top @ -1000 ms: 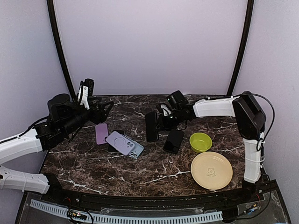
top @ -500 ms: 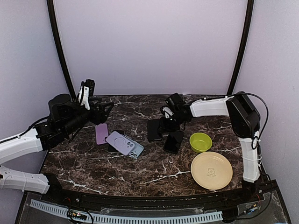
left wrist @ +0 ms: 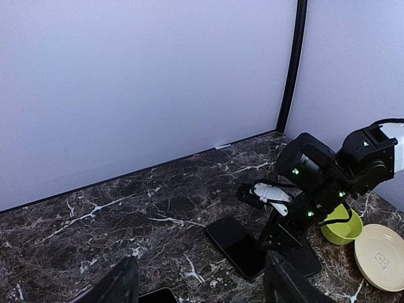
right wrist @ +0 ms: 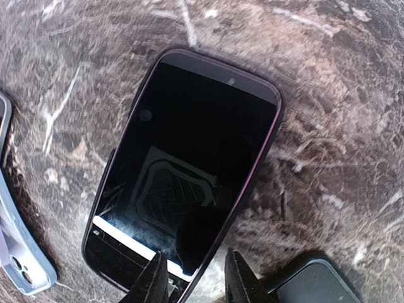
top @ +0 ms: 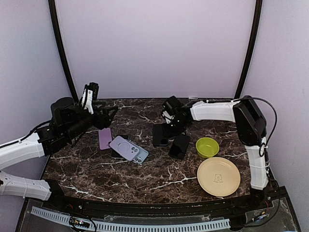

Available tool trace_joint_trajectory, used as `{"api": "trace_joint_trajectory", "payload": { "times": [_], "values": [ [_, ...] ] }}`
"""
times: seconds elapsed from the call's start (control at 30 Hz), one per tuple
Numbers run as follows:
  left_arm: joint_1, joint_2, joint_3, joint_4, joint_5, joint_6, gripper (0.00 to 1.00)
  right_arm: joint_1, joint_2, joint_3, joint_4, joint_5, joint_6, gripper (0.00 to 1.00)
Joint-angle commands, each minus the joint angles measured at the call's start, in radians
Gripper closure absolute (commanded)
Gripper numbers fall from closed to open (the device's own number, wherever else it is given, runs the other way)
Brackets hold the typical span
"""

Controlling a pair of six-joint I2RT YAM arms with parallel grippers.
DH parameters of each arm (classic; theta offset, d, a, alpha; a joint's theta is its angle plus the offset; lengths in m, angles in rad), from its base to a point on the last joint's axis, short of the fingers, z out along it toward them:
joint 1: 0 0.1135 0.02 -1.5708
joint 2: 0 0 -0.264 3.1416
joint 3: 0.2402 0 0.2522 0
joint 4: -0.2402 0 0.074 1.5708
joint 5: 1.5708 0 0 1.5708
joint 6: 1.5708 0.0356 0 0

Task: Put the phone into the phone case
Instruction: Place the phone with the phone case at the center of the board.

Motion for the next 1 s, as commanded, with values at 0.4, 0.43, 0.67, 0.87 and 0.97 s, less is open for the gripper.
{"api": "trace_joint_trajectory", "payload": {
  "times": [0.4, 0.43, 0.67, 0.87, 0.97],
  "values": [
    [0.005, 0.009, 0.035, 0.0, -0.008, 0.014, 0.31, 0.103, 0.155, 0.026, -0.253, 0.172, -0.061, 0.81],
    [0.005, 0.01, 0.036, 0.002, -0.007, 0.014, 0.31, 0.103, 0.16, 0.016, -0.261, 0.164, -0.063, 0.81],
    [0.01, 0.02, 0.038, 0.0, -0.008, 0.019, 0.31, 0.134, 0.193, -0.097, -0.231, 0.114, -0.059, 0.82],
    [0.018, 0.023, 0.042, -0.005, -0.01, 0.017, 0.31, 0.146, 0.204, -0.145, -0.203, 0.118, -0.043, 0.84],
    [0.017, 0.02, 0.042, -0.007, -0.008, 0.016, 0.31, 0.146, 0.196, -0.156, -0.199, 0.139, -0.039, 0.85]
  ]
}}
